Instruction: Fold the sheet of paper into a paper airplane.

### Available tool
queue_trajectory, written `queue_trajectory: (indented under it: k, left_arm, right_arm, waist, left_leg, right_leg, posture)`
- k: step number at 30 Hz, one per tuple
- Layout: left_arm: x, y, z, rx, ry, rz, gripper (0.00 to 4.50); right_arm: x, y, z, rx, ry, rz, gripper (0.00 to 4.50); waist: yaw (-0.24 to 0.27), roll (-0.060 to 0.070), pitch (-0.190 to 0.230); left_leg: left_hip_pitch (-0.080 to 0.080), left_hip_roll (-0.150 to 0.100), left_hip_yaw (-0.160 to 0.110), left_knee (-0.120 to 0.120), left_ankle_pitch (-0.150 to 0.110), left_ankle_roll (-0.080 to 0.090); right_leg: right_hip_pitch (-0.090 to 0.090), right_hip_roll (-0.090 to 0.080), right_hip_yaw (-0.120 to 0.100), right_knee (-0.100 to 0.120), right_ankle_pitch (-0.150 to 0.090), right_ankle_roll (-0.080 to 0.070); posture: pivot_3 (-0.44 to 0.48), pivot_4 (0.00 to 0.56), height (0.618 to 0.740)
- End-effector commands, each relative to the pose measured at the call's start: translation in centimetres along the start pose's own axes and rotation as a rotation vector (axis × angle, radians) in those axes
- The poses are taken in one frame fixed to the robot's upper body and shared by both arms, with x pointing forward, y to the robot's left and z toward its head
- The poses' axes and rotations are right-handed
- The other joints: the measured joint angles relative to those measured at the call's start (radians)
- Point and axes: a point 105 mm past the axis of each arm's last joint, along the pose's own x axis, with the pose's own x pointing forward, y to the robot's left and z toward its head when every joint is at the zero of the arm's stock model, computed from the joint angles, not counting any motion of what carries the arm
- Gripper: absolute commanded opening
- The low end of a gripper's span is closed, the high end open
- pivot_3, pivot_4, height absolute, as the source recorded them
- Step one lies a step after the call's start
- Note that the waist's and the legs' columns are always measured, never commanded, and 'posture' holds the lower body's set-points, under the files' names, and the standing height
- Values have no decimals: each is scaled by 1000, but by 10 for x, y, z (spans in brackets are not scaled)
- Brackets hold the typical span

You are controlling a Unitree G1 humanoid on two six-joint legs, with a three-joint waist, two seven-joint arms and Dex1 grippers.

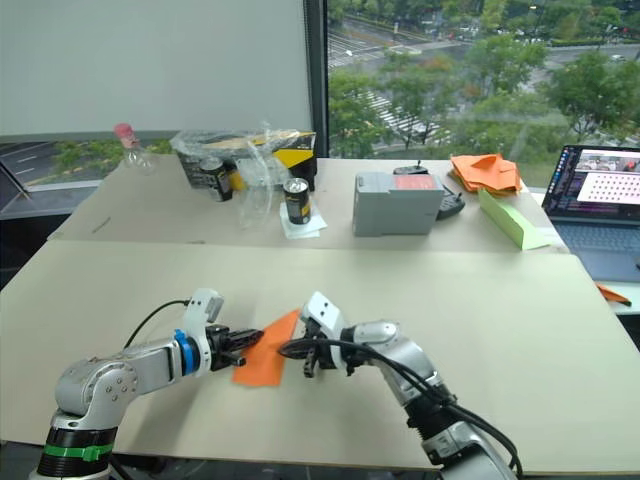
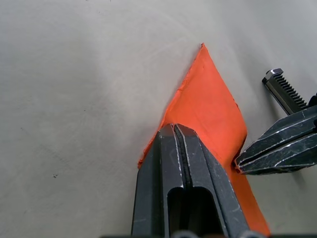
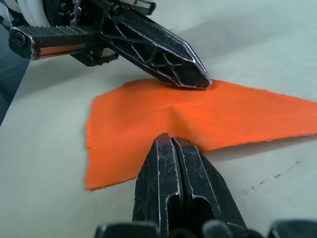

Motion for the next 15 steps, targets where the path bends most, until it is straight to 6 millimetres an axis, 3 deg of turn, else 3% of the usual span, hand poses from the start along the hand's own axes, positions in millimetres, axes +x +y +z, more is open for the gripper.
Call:
queue_trajectory:
  k: [1, 9, 15]
  left_arm:
    - [1, 8, -18, -25, 74, 42, 0]
    - [2, 7, -18, -25, 74, 37, 0]
    - [2, 8, -17, -24, 74, 40, 0]
  right_arm:
    - [-12, 2, 10, 3, -26, 17, 17]
    - [-6, 3, 37, 35, -143, -1, 17]
    - [1, 5, 44, 35, -167, -4, 17]
  waist:
    - [0, 0, 0]
    - [-2, 0, 0]
    - [-1, 0, 0]
  left_leg:
    - [0, 0, 0, 0, 0, 0]
    - [-3, 0, 0, 0, 0, 0]
    - [-4, 0, 0, 0, 0, 0]
  right_leg:
    - [0, 0, 0, 0, 0, 0]
    - [-3, 0, 0, -1, 0, 0]
    - [-4, 0, 0, -1, 0, 0]
  posture:
    - [0, 150, 740]
    - [0, 150, 740]
    - [0, 150, 740]
